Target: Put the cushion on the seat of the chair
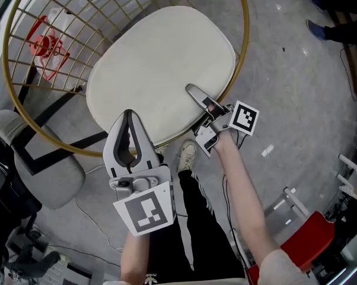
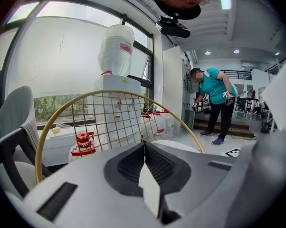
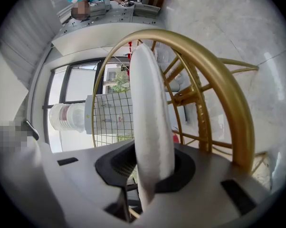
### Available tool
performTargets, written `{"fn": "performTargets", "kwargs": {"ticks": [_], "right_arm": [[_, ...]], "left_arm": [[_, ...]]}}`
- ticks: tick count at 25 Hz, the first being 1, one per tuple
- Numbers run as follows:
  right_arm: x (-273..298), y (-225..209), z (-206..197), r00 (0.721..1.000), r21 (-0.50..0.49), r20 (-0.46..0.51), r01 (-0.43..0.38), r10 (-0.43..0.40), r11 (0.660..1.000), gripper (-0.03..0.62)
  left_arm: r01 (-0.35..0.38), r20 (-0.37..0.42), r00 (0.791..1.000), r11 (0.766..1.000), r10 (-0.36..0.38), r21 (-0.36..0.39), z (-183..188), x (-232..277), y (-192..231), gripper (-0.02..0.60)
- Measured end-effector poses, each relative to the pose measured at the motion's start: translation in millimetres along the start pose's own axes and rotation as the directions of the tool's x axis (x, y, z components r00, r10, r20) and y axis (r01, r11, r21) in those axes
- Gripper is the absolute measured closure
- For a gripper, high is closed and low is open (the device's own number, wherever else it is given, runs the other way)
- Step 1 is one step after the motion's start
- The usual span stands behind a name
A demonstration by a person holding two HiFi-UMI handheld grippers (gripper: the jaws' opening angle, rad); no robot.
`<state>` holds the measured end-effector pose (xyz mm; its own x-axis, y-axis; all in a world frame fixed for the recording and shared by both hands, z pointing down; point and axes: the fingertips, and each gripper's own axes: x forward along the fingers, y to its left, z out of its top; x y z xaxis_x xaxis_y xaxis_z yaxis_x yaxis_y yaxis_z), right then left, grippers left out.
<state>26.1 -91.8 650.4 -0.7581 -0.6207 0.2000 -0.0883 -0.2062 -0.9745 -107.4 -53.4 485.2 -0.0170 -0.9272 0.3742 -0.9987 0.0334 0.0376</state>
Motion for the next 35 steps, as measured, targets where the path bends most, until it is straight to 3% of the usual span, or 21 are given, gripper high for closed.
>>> {"fn": "performTargets", "kwargs": {"ticks": [29, 35], "right_arm": [[-67.7, -12.9, -11.3, 1.0, 0.051, 0.02, -0.003, 0.002, 0.999, 0.508], [-77.1, -17.9, -11.5, 1.0, 0.038, 0.005, 0.006, -0.006, 0.999, 0.508]], "left_arm": [[0.031, 0.033, 0.999, 0.999, -0.031, 0.008, 1.3, -19.5, -46.4, 0.568], [0.027, 0.023, 0.999, 0.999, -0.026, -0.04, -5.4, -22.3, -52.0, 0.568]]}}
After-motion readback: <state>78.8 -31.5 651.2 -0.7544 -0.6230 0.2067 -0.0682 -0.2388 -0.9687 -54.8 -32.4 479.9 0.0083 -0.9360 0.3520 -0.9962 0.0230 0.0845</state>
